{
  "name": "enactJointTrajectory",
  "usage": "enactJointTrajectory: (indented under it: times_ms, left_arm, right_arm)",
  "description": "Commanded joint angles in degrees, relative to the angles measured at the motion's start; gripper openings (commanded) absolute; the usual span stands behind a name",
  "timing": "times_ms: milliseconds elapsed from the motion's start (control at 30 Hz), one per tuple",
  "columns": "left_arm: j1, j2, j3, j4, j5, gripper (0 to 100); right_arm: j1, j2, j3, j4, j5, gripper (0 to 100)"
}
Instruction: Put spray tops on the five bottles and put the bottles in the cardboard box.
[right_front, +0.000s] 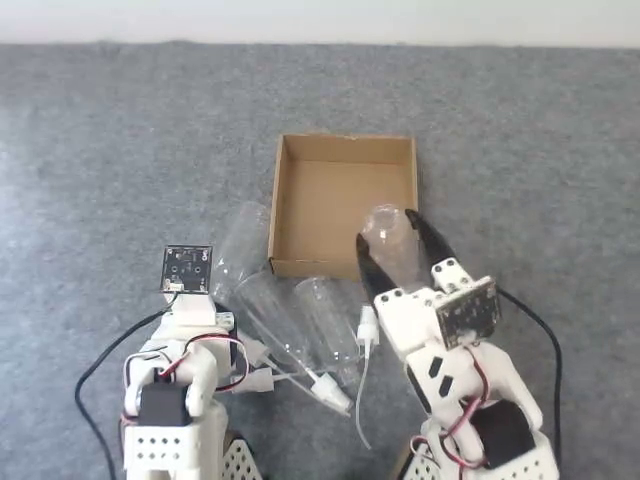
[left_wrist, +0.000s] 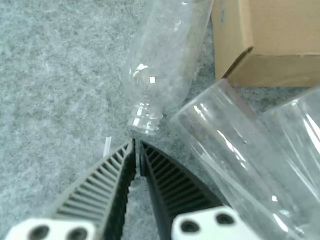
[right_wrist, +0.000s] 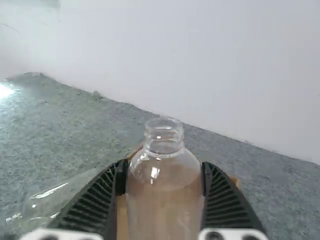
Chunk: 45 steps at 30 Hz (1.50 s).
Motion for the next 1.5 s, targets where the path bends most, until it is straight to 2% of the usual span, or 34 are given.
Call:
enactJointTrajectory:
  times_ms: [0, 133, 333, 500, 567, 767, 900, 1167, 1267, 1467]
  left_arm:
    - [0.26, -0.97, -0.75, 0.26, -0.09, 1]
    - [-0.09, -0.97, -0.75, 0.26, -0.09, 1]
    - [-0.88, -0.97, -4.7, 1.67, -0.88, 1]
    - [-9.32, -0.97, -12.88, 2.11, -7.12, 1]
    - [-10.11, -0.97, -16.04, 0.0, -10.37, 1]
    - [-8.79, -0.97, -21.05, -1.76, -12.48, 2]
    - [-6.77, -0.79, -24.57, 1.14, -16.0, 2]
    - [-3.52, 0.09, -28.97, 5.19, -17.93, 2]
    - [-2.55, 5.8, -30.9, 5.98, -18.55, 2]
    - [-2.29, 26.46, -40.22, 7.65, -18.29, 2]
  right_arm:
    - [4.79, -0.66, 0.97, -4.62, -5.54, 8.0]
    - [9.54, -0.66, 1.14, -5.32, -10.9, 8.0]
    - [11.65, -0.66, 1.14, -5.41, -11.43, 8.0]
    - [11.74, -0.66, 1.23, -5.32, -11.16, 8.0]
    - [11.74, -0.66, 1.93, -5.49, -11.16, 8.0]
    - [14.46, -0.66, 6.42, -12.09, -11.08, 8.0]
    - [17.19, -0.66, 8.26, -15.25, -11.08, 8.0]
    - [17.27, -0.66, 8.53, -15.43, -11.08, 8.0]
    - [17.27, -0.66, 8.53, -15.43, -11.08, 8.0]
    - [17.1, -0.66, 8.53, -15.43, -11.08, 8.0]
